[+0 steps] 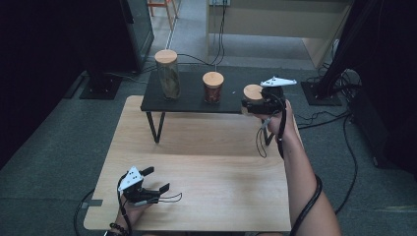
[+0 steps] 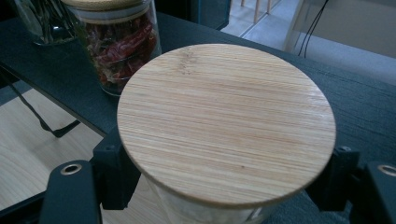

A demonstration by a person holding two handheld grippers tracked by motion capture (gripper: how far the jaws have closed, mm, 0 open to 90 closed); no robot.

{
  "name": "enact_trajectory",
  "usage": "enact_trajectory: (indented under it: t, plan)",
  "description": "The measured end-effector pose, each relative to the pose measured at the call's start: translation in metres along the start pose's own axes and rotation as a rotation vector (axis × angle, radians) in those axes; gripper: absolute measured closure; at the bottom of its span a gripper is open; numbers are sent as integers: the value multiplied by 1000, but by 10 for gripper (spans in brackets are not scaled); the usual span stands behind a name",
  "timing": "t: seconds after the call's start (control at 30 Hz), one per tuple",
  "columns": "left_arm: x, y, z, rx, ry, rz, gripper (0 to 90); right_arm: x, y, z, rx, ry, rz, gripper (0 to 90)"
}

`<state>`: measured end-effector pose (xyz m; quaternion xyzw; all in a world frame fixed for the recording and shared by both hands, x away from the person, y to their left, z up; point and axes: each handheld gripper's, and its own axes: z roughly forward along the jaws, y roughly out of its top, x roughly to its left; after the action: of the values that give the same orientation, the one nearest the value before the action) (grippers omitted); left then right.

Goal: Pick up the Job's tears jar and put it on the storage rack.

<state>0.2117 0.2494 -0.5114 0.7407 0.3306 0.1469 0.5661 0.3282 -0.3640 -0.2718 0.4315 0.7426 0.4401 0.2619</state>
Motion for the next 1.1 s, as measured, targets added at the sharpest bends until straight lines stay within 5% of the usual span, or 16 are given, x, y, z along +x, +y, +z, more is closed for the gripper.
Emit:
enact_trajectory:
  t: [1.1]
  plan:
    - [2, -4, -3, -24, 8, -27, 21, -9, 4, 45, -70, -48, 25, 258]
